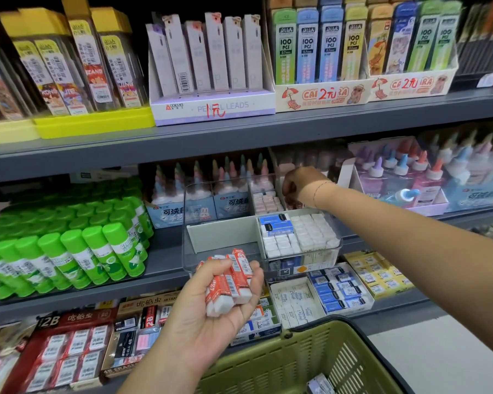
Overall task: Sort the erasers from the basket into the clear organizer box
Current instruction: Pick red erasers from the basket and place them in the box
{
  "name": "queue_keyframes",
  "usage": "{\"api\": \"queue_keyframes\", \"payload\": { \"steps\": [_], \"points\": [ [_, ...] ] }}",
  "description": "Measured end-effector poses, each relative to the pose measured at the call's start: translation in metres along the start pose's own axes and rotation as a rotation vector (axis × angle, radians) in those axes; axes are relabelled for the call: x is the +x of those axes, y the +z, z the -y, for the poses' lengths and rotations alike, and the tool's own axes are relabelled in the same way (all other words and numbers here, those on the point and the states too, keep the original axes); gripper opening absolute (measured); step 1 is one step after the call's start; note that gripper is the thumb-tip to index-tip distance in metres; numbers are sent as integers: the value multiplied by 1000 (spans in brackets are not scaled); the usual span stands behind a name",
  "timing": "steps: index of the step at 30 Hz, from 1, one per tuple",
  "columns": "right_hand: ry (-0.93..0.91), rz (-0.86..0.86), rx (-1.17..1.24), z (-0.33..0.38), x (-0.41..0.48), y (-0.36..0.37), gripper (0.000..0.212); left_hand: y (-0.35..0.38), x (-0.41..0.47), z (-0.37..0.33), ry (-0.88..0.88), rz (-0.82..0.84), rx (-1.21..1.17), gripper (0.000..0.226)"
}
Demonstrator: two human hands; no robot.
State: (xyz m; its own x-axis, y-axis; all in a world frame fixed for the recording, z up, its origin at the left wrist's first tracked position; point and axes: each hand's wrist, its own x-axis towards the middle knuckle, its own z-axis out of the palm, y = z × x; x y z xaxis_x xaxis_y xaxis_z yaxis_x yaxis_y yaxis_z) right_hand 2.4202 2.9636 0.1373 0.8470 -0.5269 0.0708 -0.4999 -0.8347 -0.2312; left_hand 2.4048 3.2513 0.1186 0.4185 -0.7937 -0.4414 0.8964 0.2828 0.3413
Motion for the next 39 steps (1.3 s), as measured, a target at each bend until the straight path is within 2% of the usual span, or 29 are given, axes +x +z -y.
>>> {"api": "queue_keyframes", "payload": {
  "steps": [4, 7, 9, 10, 12, 14, 16, 18, 26, 31, 36, 39],
  "points": [
    [-18, 70, -21, 3, -6, -17, 22, 1, 0, 0, 7, 2, -2, 62],
    [-76, -69, -11, 13, -31, -31, 23, 2, -1, 1, 5, 10, -8, 65],
    [-175, -186, 208, 30, -64, -34, 20, 2, -3, 1, 3, 26, -21, 63],
    [-257, -178, 351, 41, -84, -34, 21, 2, -3, 1, 3, 31, -34, 62],
    [-441, -55, 515, 62, -124, -31, 33, 1, -3, 0, 18, 42, -56, 62],
    [-536, 55, 483, 75, -152, -23, 53, 1, -3, -1, 30, 55, -26, 65],
    [-547, 66, 375, 79, -165, -12, 67, 2, -4, 0, 31, 74, 16, 61],
    [-527, 25, 308, 83, -172, -3, 70, 3, -4, 2, 43, 91, 31, 52],
    [-502, -128, 329, 84, -178, 5, 45, 1, -6, 1, -5, 109, 34, 34],
    [-504, -195, 346, 76, -177, -6, 26, 1, -5, 3, 12, 43, -10, 53],
    [-386, -321, 633, 51, -151, -41, 10, -1, -4, 1, 6, 13, -55, 65],
    [-224, -410, 474, 14, -109, -59, 9, -4, -3, 0, 3, 5, -30, 70]
  ]
}}
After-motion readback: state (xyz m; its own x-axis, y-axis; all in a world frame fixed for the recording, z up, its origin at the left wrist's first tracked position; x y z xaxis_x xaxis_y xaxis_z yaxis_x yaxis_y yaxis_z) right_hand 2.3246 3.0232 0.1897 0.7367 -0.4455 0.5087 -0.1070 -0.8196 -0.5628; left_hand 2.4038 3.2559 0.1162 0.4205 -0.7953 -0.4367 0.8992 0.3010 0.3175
